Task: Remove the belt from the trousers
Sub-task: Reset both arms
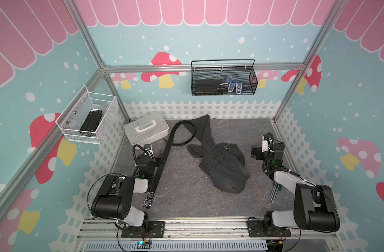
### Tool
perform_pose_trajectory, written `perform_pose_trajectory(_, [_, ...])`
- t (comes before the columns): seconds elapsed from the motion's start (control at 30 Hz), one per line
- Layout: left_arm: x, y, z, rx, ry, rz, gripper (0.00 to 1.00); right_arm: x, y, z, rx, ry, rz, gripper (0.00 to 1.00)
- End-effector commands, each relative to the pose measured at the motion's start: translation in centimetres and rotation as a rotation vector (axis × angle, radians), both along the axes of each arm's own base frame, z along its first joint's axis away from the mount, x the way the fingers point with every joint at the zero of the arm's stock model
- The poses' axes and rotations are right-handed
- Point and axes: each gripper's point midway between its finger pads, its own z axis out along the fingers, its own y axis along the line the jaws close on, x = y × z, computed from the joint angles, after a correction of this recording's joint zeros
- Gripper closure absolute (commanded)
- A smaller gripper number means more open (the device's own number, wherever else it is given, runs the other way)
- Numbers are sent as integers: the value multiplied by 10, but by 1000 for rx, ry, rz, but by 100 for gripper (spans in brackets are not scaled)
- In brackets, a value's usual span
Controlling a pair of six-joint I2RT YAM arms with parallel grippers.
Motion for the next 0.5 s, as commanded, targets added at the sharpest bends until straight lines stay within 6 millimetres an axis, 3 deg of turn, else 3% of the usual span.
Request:
perform_pose_trajectory(0.0, [7,-7,17,14,-72,-50,1,-6,1,-14,24,-84,2,1])
perform_pose_trajectory(0.1, [6,-8,16,12,-59,-55,1,-8,4,-20,8,-92,16,1])
perform_pose_trajectory(0.2, [7,-7,17,11,-62,-56,1,-18,-3,-21,-38,-194,-81,1])
perform_pose_trajectory(0.23, [7,-7,17,10,-61,-58,1,-22,-8,-25,-57,-148,-129,1])
perform_pose_trajectory(0.3, [8,-6,17,6,-66,-57,1,-17,-7,-21,-69,-173,-129,1])
perform_pose_trajectory(0.4, [8,-6,17,4,-62,-57,1,-9,19,-26,-79,-119,30,1])
perform_pose_trajectory(0.47, [8,-5,18,3,-66,-55,1,-10,18,-27,-75,-118,26,1])
